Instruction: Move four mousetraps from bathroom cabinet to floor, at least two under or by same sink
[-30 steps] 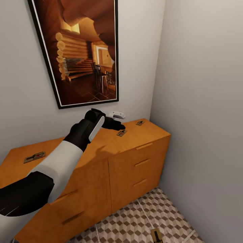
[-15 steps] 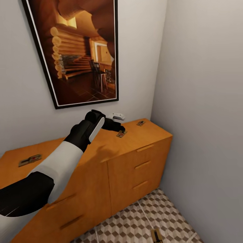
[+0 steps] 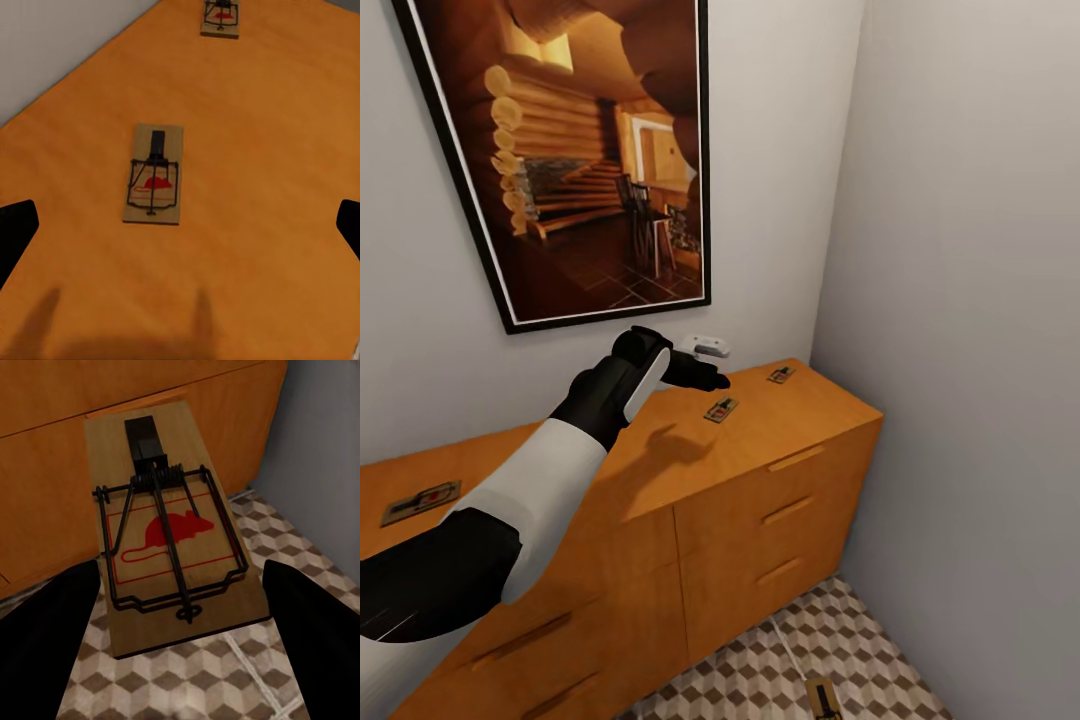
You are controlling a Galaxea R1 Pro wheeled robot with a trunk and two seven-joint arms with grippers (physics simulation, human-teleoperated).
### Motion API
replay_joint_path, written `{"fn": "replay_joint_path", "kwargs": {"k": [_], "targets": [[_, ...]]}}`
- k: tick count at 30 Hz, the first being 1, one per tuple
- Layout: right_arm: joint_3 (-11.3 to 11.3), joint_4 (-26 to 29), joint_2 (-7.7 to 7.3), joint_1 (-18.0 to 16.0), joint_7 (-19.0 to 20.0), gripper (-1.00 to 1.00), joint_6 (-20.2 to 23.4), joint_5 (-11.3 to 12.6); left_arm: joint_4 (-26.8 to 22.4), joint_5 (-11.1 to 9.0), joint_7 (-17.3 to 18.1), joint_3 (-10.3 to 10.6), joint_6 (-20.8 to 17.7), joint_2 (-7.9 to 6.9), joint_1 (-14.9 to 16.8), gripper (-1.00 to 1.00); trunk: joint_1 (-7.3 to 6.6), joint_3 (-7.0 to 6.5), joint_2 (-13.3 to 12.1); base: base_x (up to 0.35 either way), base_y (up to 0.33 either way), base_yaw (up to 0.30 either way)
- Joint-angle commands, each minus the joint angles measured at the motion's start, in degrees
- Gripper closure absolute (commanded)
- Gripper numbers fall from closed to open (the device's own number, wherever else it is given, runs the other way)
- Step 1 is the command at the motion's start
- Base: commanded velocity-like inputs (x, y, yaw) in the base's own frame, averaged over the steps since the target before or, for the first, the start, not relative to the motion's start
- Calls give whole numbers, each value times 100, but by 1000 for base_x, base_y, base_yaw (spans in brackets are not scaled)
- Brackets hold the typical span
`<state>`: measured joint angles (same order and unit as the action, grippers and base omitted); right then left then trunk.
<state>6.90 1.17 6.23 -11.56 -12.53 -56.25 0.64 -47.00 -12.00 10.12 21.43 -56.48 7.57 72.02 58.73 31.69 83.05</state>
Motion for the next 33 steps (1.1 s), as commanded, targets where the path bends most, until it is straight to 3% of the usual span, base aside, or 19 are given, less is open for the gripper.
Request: {"fn": "replay_joint_path", "kwargs": {"k": [1,33], "targets": [[48,-3,-1,-4,-48,100,-9,6,-2,-5,7,4,-21,-1,5,-100,0,6,3,11,0,0],[48,-3,-1,-4,-48,100,-9,6,128,-3,7,9,-21,-1,5,-100,0,242,3,1,0,0]]}}
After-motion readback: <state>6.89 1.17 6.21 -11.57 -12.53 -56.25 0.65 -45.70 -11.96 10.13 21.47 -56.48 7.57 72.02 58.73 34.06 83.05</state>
